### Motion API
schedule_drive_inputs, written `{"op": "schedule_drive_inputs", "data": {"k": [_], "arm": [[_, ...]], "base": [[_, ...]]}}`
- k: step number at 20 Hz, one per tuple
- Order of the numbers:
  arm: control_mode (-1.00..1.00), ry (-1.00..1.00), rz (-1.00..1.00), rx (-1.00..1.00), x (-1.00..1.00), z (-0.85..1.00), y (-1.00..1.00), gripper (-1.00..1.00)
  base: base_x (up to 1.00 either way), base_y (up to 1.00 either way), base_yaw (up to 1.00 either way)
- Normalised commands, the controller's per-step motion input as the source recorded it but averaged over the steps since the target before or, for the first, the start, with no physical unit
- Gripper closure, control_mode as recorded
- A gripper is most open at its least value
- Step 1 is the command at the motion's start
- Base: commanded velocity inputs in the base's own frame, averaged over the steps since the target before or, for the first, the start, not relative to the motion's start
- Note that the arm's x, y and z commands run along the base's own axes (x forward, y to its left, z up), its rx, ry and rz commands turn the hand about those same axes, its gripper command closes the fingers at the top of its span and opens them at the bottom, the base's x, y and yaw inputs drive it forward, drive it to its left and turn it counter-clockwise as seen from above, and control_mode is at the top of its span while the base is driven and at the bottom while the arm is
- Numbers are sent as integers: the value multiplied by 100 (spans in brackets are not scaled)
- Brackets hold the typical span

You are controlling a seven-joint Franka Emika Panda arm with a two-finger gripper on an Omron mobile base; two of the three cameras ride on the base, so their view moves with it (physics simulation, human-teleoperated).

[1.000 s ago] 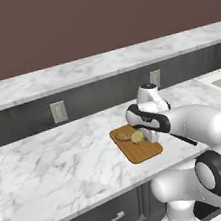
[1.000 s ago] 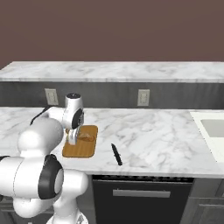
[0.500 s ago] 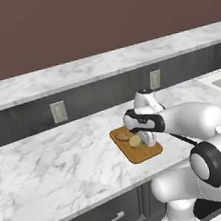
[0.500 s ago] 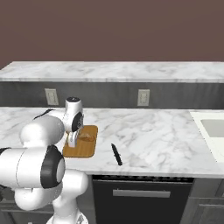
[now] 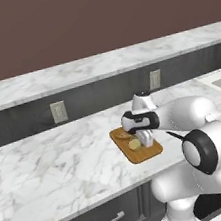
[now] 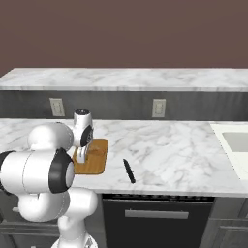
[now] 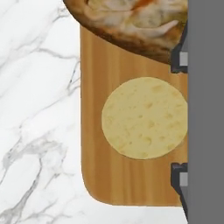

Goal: Retrieve the sausage and cheese from the fridge and place them on the cutting board on the counter.

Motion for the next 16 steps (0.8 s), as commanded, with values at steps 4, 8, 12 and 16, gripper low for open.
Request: {"op": "schedule_drive_inputs", "data": {"k": [4,8,12,16], "arm": [[-100,0,0,0,0,20,0,-100],[-100,0,0,0,-20,43,0,-100],[-100,-1,-2,0,-52,90,0,-100],[-100,0,-17,3,-13,100,-4,-100]], "base": [[0,0,0],[0,0,0],[0,0,0],[0,0,0]]}}
